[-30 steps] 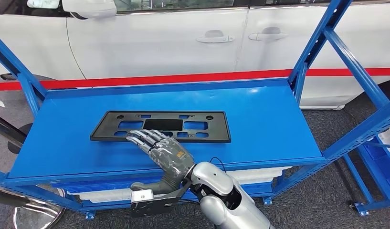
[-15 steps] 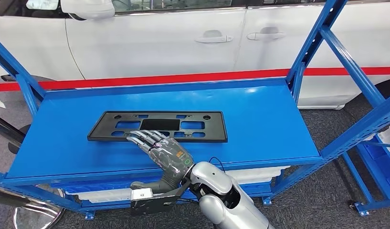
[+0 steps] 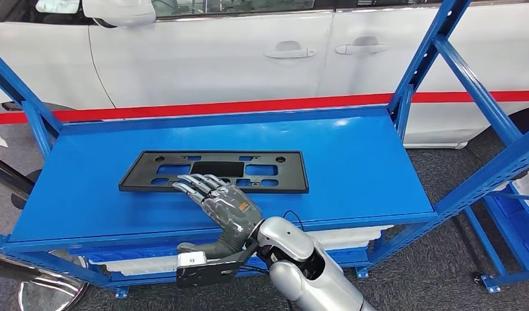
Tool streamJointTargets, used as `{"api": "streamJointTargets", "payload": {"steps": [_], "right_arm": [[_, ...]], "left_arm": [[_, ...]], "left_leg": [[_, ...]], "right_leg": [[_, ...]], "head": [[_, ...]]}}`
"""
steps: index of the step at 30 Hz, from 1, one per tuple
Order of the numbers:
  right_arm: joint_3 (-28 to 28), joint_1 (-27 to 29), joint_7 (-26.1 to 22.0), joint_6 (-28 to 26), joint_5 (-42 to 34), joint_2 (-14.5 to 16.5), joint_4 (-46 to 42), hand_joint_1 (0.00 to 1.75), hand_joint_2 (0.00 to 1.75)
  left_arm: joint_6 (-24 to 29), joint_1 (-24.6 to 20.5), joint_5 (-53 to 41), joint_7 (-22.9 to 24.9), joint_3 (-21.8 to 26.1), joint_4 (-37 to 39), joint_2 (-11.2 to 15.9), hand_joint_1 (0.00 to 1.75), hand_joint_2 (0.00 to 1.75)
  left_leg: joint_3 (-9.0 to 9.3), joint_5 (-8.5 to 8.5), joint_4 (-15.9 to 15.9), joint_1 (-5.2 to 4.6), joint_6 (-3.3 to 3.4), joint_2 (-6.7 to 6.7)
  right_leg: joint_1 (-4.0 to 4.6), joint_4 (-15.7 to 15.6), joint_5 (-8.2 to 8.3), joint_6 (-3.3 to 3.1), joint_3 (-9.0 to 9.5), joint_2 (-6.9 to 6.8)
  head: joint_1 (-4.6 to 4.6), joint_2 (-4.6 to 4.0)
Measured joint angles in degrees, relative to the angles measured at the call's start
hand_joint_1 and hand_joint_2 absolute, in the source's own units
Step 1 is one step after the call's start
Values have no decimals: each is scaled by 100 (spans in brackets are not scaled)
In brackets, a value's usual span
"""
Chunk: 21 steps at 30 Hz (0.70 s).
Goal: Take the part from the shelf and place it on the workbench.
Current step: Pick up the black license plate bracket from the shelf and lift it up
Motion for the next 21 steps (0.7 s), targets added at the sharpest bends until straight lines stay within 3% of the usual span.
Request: {"api": "streamJointTargets", "payload": {"steps": [5, 7, 9, 10, 11, 12, 13, 15, 16, 19, 21], "right_arm": [[0, -29, 5, -3, 0, 56, 53, 0, 0], [0, -50, 7, -8, 0, 69, 63, 0, 0], [-1, -51, 15, -11, 0, 60, 90, 0, 0], [-2, -45, 19, -11, 0, 54, 107, 0, 0], [-2, -39, 21, -11, 0, 49, 121, 0, 0], [-2, -38, 21, -12, 0, 47, 130, 0, 0], [-2, -41, 20, -13, 0, 47, 134, 0, 0], [-2, -51, 20, -13, -1, 49, 139, 0, 0], [-2, -53, 20, -13, -1, 50, 142, 0, 0], [-2, -55, 19, -14, 0, 56, 149, 0, 0], [-2, -61, 19, -15, 0, 65, 148, 0, 0]], "left_arm": [[1, 1, -17, 4, -1, 0, 1, 0, 0], [1, -2, -19, 4, -1, 0, -2, 0, 0], [1, -1, -20, 5, -1, 0, -2, 0, 0], [1, 4, -22, 7, -1, 0, -2, 0, 0], [1, 7, -25, 8, -1, 0, -2, 0, 0], [1, 9, -30, 8, 0, 0, -2, 0, 0], [1, 9, -34, 8, -1, 0, -3, 0, 0], [-1, 8, -44, 7, -1, 0, -4, 0, 0], [-1, 7, -48, 5, -1, 0, -4, 0, 0], [-1, 4, -52, 4, -1, 0, -6, 0, 0], [-1, -1, -54, 2, -1, 0, -13, 0, 0]], "left_leg": [[59, 53, -113, 16, 119, 12], [123, 109, -227, 44, 175, 30], [128, 107, -236, 30, 190, 35], [127, 96, -228, 26, 188, 34], [128, 82, -214, 25, 180, 33], [131, 60, -193, 26, 165, 29], [137, 33, -161, 28, 143, 23], [131, -37, -81, 17, 77, 12], [125, -64, -51, 11, 38, 9], [128, -103, -42, 20, -73, 12], [71, -221, 130, 35, -133, 19]], "right_leg": [[-16, 16, -34, 87, 5, -4], [-7, 424, -283, 96, -183, -5], [-5, 1151, -588, 97, -568, -2], [-7, 1417, -641, 98, -727, -2], [-10, 1495, -585, 97, -799, -3], [-17, 1347, -425, 94, -756, -4], [-26, 1012, -202, 88, -613, -6], [-30, 359, 66, 55, -314, -3], [-20, 190, 98, 29, -238, 2], [11, 141, 68, -71, -220, 22], [-6, 118, 60, -140, -185, 19]], "head": [[1, 0], [1, 0], [1, 0], [1, 0], [1, 0], [0, 0], [0, 0], [-1, 0], [-1, 0], [0, 0], [0, 0]]}}
